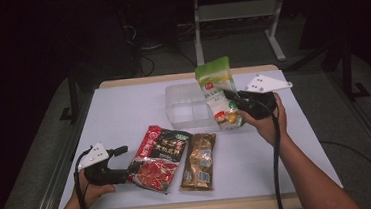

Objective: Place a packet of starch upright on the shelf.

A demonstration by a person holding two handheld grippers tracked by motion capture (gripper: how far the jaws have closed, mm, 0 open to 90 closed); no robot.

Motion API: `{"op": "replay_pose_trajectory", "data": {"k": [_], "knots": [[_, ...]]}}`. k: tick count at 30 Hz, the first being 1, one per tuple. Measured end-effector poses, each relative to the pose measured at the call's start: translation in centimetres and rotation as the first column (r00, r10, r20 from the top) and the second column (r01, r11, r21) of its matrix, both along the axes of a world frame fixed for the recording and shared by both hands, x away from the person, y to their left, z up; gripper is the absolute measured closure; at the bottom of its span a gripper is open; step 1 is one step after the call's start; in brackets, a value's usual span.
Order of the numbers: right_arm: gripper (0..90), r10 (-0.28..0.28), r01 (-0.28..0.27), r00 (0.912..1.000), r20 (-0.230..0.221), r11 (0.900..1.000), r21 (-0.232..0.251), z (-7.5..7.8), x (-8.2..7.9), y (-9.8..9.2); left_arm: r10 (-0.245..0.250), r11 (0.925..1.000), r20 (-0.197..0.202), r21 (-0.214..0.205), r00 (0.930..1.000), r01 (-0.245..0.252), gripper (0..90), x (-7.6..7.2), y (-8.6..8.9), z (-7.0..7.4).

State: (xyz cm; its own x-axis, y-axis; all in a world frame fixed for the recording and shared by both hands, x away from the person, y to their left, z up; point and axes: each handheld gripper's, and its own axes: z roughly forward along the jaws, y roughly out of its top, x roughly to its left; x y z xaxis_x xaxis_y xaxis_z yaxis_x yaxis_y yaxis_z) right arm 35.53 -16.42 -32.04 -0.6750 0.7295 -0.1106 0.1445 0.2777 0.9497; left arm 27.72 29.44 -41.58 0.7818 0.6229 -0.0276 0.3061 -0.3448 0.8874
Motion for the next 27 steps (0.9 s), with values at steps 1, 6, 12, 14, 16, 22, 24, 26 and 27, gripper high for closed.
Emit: {"op": "replay_pose_trajectory", "data": {"k": [1,6,12,14,16,22,24,26,27], "knots": [[88.7,-0.006,0.006,1.0,0.005,1.0,0.005,0.1,0.3,0.2,0.004,1.0,-0.001,0.003,1.0,-0.004,23.2,0.0,0.1,-0.1],[88.7,-0.038,0.037,0.9987,0.035,0.9993,0.004,0.5,2.7,1.4,0.002,0.9999,-0.004,0.012,1.0,-0.002,23.2,-0.1,0.2,-0.7],[88.7,-0.108,0.109,0.9926,0.054,0.9941,-0.002,0.1,5.6,2.5,-0.006,1.0,-0.016,0.007,0.9999,0.006,23.2,-0.1,0.1,-1.0],[88.7,-0.127,0.127,0.9902,0.058,0.9918,-0.006,-0.2,6.4,2.9,-0.011,0.9999,-0.016,0.005,0.9998,0.011,23.2,-0.1,0.1,-1.1],[88.6,-0.147,0.147,0.9872,0.063,0.9891,-0.002,-0.4,7.2,3.3,-0.016,0.9999,-0.02,0.002,0.9997,0.016,23.2,0.0,0.1,-1.1],[88.6,-0.206,0.207,0.9763,0.067,0.978,-0.02,-1.4,9.3,4.1,-0.03,0.9995,-0.021,-0.006,0.9993,0.03,23.2,-0.1,0.1,-1.2],[88.6,-0.224,0.225,0.9726,0.062,0.9742,-0.015,-1.9,9.8,4.2,-0.035,0.9993,-0.022,-0.011,0.9991,0.035,23.2,-0.2,0.1,-1.2],[88.6,-0.233,0.234,0.9707,0.059,0.9722,-0.008,-2.3,10.2,4.2,-0.038,0.9992,-0.023,-0.011,0.999,0.038,23.2,-0.2,0.1,-1.2],[88.6,-0.237,0.238,0.97,0.054,0.9713,-0.004,-2.5,10.4,4.2,-0.04,0.9991,-0.024,-0.014,0.9989,0.04,23.2,-0.2,0.1,-1.2]]}}
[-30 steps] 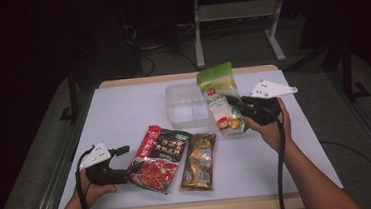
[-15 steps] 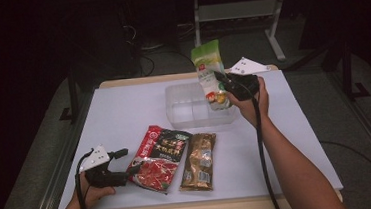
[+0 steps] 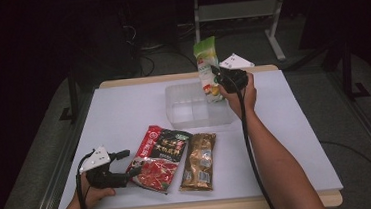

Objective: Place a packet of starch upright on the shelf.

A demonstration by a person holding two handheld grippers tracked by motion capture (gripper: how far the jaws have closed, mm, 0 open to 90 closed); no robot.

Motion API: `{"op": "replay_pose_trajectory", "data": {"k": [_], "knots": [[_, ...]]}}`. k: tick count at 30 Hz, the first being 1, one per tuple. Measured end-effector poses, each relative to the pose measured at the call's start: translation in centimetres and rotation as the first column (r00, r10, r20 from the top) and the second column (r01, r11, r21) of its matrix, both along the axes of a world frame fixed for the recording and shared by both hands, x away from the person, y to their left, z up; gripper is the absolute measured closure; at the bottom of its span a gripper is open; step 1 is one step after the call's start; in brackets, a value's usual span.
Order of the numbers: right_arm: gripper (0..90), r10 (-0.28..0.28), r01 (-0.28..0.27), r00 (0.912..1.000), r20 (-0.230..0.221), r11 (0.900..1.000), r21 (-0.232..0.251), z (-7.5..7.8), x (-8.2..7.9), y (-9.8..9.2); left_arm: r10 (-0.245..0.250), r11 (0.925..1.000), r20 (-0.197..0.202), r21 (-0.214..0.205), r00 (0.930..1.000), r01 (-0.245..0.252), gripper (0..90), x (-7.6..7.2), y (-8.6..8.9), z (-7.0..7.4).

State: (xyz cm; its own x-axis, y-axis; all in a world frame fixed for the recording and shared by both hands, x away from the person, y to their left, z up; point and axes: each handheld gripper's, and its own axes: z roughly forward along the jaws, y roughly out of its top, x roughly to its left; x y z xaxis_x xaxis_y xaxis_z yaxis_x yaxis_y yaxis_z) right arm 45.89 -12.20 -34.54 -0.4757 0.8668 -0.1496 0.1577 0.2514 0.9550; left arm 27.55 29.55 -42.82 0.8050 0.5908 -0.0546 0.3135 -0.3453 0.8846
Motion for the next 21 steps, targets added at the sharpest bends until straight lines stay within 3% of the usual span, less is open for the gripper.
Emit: {"op": "replay_pose_trajectory", "data": {"k": [6,12,21], "knots": [[88.6,-0.006,0.006,0.9999,0.015,1.0,0.002,-0.7,0.4,0.5,-0.008,1.0,-0.006,-0.004,0.9999,0.008,23.2,0.0,-0.2,-0.1],[88.6,-0.018,0.017,0.9998,0.012,0.9976,0.067,-1.7,0.7,0.1,-0.023,0.9997,-0.006,0.001,0.9997,0.023,23.2,0.0,-0.3,-0.1],[88.5,-0.021,0.02,0.9997,0.016,0.9964,0.083,-2.5,0.1,-0.6,-0.033,0.9994,-0.009,0.011,0.9994,0.033,23.2,0.0,-0.6,-0.2]]}}
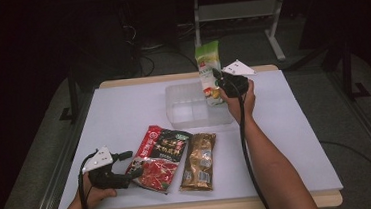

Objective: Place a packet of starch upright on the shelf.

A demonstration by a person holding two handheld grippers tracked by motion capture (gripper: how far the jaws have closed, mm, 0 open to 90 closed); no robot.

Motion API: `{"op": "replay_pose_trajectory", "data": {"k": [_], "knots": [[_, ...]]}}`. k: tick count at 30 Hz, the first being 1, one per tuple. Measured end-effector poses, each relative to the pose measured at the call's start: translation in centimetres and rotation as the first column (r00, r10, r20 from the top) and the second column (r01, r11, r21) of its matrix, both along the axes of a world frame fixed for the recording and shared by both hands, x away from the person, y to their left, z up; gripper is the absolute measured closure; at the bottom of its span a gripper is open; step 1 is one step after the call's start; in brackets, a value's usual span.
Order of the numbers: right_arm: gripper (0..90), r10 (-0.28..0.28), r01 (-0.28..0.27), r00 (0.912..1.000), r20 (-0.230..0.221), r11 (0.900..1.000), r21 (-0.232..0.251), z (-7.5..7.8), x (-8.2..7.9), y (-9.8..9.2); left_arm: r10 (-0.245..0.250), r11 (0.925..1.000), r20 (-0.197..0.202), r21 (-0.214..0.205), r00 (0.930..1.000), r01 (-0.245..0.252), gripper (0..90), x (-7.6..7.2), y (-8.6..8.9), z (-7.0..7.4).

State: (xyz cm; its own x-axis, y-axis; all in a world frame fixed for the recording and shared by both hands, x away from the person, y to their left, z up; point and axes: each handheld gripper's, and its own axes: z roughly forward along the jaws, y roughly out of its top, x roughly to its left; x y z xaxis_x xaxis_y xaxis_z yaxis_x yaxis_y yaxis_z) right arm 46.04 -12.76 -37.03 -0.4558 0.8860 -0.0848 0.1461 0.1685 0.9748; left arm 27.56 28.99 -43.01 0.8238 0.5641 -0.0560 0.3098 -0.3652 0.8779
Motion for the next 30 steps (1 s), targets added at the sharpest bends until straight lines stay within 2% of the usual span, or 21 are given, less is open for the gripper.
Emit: {"op": "replay_pose_trajectory", "data": {"k": [5,9,13,14,15,20,23,26,28,30], "knots": [[88.1,0.019,-0.019,0.9998,-0.01,0.9988,-0.046,-0.7,-0.5,0.1,-0.004,1.0,-0.003,0.006,1.0,0.004,23.2,0.1,-0.1,-0.1],[87.1,0.039,-0.04,0.9989,-0.024,0.9986,-0.035,-1.2,-0.9,-0.5,-0.006,0.9999,-0.004,0.009,1.0,0.007,23.2,0.0,-0.2,-0.1],[84.6,0.066,-0.069,0.997,-0.04,0.9956,-0.064,-1.2,-1.3,-0.9,-0.008,0.9999,-0.003,0.014,1.0,0.008,23.2,0.0,-0.3,-0.1],[82.4,0.088,-0.093,0.9944,-0.059,0.9908,-0.098,-1.2,-1.6,-1.0,-0.01,0.9998,-0.002,0.015,0.9999,0.01,23.2,0.0,-0.3,0.0],[81.2,0.095,-0.102,0.9932,-0.067,0.9892,-0.105,-1.2,-1.8,-1.1,-0.01,0.9998,-0.002,0.016,0.9999,0.01,23.2,0.0,-0.3,0.0],[77.1,0.135,-0.153,0.9825,-0.128,0.9777,-0.143,-1.5,-2.2,-1.7,-0.014,0.9996,0.0,0.025,0.9999,0.014,23.2,0.0,-0.4,0.0],[70.7,0.162,-0.191,0.9695,-0.184,0.9699,-0.151,-1.7,-2.1,-2.0,-0.016,0.9994,-0.002,0.03,0.9999,0.016,23.2,0.0,-0.5,-0.1],[69.0,0.183,-0.227,0.9586,-0.219,0.9533,-0.199,-1.8,-2.3,-2.1,-0.019,0.9993,-0.005,0.033,0.9998,0.019,23.2,0.0,-0.5,-0.1],[68.8,0.196,-0.246,0.9514,-0.237,0.9482,-0.202,-1.7,-2.3,-2.3,-0.018,0.9994,-0.01,0.031,0.9998,0.018,23.2,0.0,-0.5,-0.1],[70.0,0.211,-0.273,0.9422,-0.26,0.9339,-0.23,-1.6,-2.4,-2.3,-0.02,0.9993,-0.01,0.032,0.9998,0.02,23.2,0.1,-0.5,-0.2]]}}
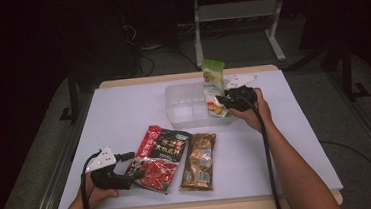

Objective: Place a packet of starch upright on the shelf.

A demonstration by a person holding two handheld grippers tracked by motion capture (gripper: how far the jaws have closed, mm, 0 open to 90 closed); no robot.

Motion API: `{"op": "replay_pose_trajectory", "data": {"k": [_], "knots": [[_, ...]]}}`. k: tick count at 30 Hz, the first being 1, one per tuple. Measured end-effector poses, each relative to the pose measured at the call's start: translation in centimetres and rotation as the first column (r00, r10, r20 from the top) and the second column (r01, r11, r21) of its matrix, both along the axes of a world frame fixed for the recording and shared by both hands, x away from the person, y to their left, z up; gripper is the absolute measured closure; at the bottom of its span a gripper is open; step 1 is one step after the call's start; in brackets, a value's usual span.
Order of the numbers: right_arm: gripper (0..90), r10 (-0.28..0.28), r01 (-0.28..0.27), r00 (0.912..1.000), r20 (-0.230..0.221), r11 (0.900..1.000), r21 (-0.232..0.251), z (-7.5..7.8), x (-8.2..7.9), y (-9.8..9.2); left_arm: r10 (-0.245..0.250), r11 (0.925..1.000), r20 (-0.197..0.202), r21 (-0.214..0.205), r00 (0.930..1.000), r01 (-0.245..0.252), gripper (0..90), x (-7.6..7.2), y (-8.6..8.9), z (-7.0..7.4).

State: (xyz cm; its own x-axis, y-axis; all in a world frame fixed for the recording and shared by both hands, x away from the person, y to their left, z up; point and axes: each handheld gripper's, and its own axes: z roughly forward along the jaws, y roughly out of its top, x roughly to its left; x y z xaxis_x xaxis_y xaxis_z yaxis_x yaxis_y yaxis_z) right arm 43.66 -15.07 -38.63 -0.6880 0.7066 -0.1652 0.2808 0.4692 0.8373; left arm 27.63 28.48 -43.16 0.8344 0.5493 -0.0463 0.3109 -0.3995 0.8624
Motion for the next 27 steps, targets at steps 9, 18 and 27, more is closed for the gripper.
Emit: {"op": "replay_pose_trajectory", "data": {"k": [9,18,27], "knots": [[74.0,0.051,-0.053,0.9985,-0.022,0.9934,-0.102,-0.2,-0.8,0.6,-0.005,1.0,-0.01,0.007,0.9999,0.005,23.2,0.0,-0.2,-0.1],[74.8,0.043,-0.043,0.9991,0.004,0.9941,-0.1,-1.4,-1.7,0.7,-0.001,1.0,-0.011,0.004,0.9999,0.001,23.2,0.0,-0.2,-0.1],[67.6,0.013,-0.012,0.9998,0.015,0.9939,-0.109,-1.1,-1.9,0.9,-0.001,1.0,-0.007,0.0,1.0,0.001,23.1,-0.1,-0.3,-0.1]]}}
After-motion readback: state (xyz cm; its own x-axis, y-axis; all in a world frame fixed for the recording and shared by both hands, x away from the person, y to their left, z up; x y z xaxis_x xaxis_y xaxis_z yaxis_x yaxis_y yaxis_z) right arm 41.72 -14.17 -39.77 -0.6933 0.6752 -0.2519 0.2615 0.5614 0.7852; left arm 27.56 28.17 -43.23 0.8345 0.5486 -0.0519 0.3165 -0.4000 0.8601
